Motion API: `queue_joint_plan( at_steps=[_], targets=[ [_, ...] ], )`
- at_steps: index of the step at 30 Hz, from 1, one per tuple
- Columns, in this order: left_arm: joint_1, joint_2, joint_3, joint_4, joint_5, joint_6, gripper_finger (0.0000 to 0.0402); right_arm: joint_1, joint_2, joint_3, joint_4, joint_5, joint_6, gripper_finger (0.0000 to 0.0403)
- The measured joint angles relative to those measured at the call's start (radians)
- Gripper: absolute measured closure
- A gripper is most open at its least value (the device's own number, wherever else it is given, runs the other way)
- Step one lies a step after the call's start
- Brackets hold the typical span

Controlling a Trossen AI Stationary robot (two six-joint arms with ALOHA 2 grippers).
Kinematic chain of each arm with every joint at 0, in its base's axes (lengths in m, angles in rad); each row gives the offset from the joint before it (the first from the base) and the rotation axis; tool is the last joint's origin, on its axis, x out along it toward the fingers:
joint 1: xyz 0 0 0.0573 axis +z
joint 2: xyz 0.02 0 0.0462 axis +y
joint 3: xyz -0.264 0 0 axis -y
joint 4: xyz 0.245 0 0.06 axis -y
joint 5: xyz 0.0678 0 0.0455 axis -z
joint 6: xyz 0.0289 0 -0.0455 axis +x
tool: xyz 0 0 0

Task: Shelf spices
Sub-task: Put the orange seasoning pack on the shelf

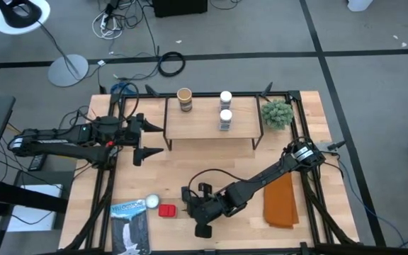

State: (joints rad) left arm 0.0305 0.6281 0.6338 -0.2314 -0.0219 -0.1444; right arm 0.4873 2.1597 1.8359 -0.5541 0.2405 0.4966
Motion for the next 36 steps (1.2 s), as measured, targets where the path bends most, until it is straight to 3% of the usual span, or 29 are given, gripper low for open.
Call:
queue_joint_plan(
  at_steps=[6, 16, 20, 28, 36],
  targets=[
    [0.0, 0.0, 0.0, 0.0, 0.0, -0.016, 0.0006, 0.0, -0.006, 0.064, -0.078, 0.002, -0.092, 0.0399],
    [0.0, 0.0, 0.0, 0.0, 0.0, -0.025, 0.0006, -0.003, -0.011, 0.398, -0.582, 0.197, -0.128, 0.0401],
    [0.0, 0.0, 0.0, 0.001, 0.0, -0.025, 0.0006, 0.003, -0.046, 0.455, -0.782, 0.278, -0.071, 0.0402],
    [0.0, 0.0, 0.0, 0.0, 0.0, -0.025, 0.0006, 0.051, -0.285, 0.348, -0.967, 0.417, 0.101, 0.0402],
    [0.0, 0.0, 0.0, 0.0, 0.0, -0.025, 0.0006, 0.069, -0.648, -0.005, -0.949, 0.448, 0.238, 0.0403]
  ],
)
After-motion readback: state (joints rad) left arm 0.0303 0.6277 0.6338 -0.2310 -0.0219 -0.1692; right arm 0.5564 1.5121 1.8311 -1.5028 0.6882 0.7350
